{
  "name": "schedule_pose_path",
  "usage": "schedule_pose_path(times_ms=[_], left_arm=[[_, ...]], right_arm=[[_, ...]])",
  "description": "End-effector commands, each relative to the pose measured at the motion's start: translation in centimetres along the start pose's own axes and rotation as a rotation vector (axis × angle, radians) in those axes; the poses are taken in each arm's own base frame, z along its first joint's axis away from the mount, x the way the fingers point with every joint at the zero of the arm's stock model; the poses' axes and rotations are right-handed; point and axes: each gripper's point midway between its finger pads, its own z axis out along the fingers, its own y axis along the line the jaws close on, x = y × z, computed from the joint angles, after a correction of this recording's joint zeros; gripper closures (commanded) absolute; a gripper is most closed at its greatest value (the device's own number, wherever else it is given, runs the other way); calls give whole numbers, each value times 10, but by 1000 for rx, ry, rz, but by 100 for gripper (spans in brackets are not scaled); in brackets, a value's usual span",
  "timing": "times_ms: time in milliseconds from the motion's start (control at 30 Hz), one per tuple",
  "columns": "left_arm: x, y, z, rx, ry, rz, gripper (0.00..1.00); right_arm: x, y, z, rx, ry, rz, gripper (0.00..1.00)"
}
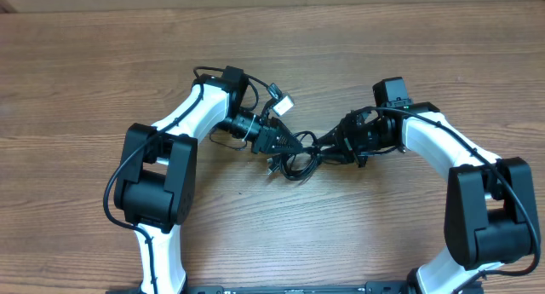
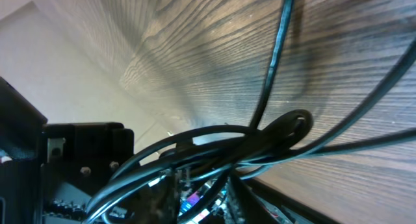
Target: Untangle cables
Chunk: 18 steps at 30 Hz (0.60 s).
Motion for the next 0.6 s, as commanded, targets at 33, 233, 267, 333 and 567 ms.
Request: schedule_pose_path(times_ms=[33, 233, 267, 333, 567], left_arm=[[-7, -7, 2, 35, -29, 36, 96], [-12, -12, 2, 61, -56, 39, 96], [-13, -13, 4, 64, -56, 42, 96], [-13, -14, 6, 70, -54, 48, 96], [-12, -23, 23, 101, -26, 74, 96]], right_arm=[[-6, 6, -2, 11, -36, -23, 71], [-6, 6, -2, 11, -36, -21, 70], [-6, 6, -2, 11, -36, -19, 70], [-6, 6, -2, 11, -36, -19, 70], [-6, 6, -1, 10, -35, -18, 68]])
